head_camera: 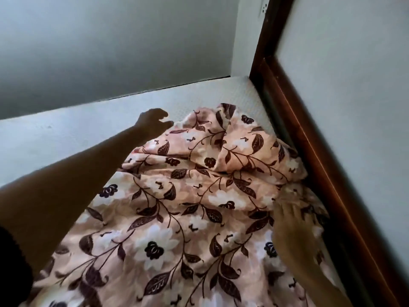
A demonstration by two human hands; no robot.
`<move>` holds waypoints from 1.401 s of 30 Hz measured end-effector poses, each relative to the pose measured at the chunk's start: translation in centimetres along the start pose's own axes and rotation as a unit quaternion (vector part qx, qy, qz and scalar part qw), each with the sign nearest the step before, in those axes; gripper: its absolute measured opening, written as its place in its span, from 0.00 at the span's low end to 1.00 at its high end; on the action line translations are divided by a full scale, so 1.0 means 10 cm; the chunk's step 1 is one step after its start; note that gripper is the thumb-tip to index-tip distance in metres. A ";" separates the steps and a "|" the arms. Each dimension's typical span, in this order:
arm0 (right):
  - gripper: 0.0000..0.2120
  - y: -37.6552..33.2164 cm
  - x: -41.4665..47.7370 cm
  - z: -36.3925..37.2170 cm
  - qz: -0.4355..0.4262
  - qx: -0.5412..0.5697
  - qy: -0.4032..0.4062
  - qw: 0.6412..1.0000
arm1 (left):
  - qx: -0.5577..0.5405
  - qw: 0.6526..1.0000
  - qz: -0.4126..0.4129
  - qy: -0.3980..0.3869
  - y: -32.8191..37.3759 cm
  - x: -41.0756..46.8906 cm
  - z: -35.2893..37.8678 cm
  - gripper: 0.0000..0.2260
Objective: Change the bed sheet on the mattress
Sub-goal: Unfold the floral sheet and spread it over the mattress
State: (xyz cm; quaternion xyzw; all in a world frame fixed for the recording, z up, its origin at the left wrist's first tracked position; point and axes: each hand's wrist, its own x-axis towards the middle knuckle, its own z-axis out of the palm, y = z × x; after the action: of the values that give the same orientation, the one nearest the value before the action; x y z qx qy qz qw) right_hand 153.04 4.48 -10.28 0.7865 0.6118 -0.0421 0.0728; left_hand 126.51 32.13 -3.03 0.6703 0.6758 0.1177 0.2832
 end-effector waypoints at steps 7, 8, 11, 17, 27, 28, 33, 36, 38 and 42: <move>0.17 -1.24 -1.06 0.17 -0.195 0.154 0.139 0.959 | 0.073 0.991 -0.097 0.055 -1.47 -0.85 -0.43 0.14; 0.17 -1.46 -1.22 0.16 -0.231 0.170 0.147 0.947 | 0.073 0.988 -0.121 0.066 -1.66 -0.98 -0.53 0.14; 0.24 -2.14 -1.72 0.12 -0.335 0.175 0.116 0.919 | 0.088 0.979 -0.162 0.081 -2.17 -1.40 -0.80 0.13; 0.24 -3.27 -2.17 0.17 -0.365 0.079 0.038 0.927 | 0.120 0.977 -0.175 0.022 -2.82 -2.18 -1.03 0.18; 0.03 -3.67 -2.04 0.11 -0.276 0.204 0.116 0.932 | 0.164 0.986 -0.023 0.006 -3.60 -3.05 -0.72 0.26; 0.05 -3.60 -2.12 0.03 -0.237 0.261 0.133 0.926 | 0.139 0.989 -0.044 0.023 -3.63 -3.12 -0.69 0.26; 0.14 -2.55 -2.60 -0.31 0.011 0.396 0.156 0.905 | 0.078 0.991 -0.106 0.038 -3.83 -3.46 -0.62 0.26; 0.14 -1.90 -2.84 -0.34 0.137 0.235 0.121 0.955 | 0.065 0.994 -0.086 0.034 -3.73 -3.58 -0.56 0.31; 0.21 -1.77 -2.99 -0.33 0.118 0.081 -0.031 0.989 | 0.062 0.996 -0.064 0.006 -3.59 -3.66 -0.51 0.33; 0.30 -2.10 -3.30 -0.20 0.014 0.086 -0.078 0.993 | 0.013 0.999 -0.039 -0.034 -3.31 -3.82 -0.36 0.35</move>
State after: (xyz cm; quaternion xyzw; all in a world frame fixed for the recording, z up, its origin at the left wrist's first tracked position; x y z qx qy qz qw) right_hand 124.48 -21.68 -4.47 0.7926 0.5874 -0.1550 0.0531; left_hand 94.55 -6.64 -9.37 0.6504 0.6931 0.0752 0.3016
